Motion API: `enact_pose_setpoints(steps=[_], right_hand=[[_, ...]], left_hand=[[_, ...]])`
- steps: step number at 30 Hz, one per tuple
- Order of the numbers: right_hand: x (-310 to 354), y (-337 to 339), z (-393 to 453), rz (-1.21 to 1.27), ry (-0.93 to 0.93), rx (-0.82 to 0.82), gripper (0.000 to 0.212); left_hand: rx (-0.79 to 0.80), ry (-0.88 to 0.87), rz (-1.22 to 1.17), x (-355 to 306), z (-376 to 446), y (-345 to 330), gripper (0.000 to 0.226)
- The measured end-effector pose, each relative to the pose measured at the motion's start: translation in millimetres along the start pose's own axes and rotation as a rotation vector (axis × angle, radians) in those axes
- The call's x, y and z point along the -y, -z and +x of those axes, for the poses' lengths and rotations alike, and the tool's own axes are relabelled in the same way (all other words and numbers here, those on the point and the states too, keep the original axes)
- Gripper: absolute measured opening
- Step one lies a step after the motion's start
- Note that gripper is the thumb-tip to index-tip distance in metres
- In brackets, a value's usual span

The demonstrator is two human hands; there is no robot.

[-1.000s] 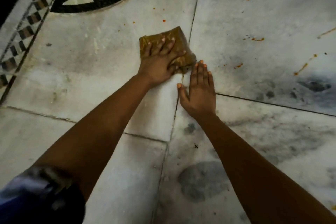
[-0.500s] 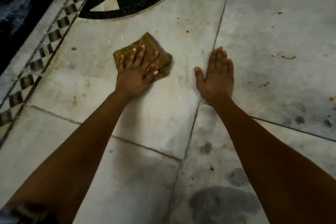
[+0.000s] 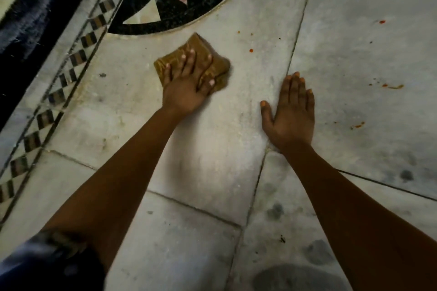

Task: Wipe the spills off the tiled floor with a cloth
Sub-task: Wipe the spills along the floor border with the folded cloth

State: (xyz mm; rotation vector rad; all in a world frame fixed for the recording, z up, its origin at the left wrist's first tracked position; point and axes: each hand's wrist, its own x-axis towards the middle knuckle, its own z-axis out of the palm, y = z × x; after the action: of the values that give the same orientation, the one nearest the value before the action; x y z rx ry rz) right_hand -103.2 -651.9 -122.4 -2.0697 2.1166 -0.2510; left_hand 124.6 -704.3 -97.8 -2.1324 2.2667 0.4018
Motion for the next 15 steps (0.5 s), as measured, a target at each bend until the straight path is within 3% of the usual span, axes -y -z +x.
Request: enact_pose_setpoints(steps=[2, 4, 7, 9, 12, 15], right_hand=[[0, 1, 0, 0.003, -0.002, -0.004, 0.078], [0, 0, 0, -0.002, -0.004, -0.011, 0.078], [0, -2, 0, 0.008, -0.007, -0.023, 0.078], [0, -2, 0, 0.005, -0.009, -0.023, 0.078], [-1, -2, 0, -0.005, -0.005, -0.017, 0.078], [1, 1, 0, -0.001, 0.0, -0.009, 0.077]], left_hand=[[-0.015, -0.061, 0.013, 21, -34, -4, 0.064], [-0.025, 0.039, 0.011, 44, -45, -4, 0.065], [-0.023, 0.226, -0.052, 51, -9, 5, 0.063], [-0.005, 0.255, -0.061, 32, 32, 9, 0.063], [0.029, 0.126, -0.043, -16, 61, 4, 0.059], [0.021, -0.089, -0.021, -29, 30, -6, 0.054]])
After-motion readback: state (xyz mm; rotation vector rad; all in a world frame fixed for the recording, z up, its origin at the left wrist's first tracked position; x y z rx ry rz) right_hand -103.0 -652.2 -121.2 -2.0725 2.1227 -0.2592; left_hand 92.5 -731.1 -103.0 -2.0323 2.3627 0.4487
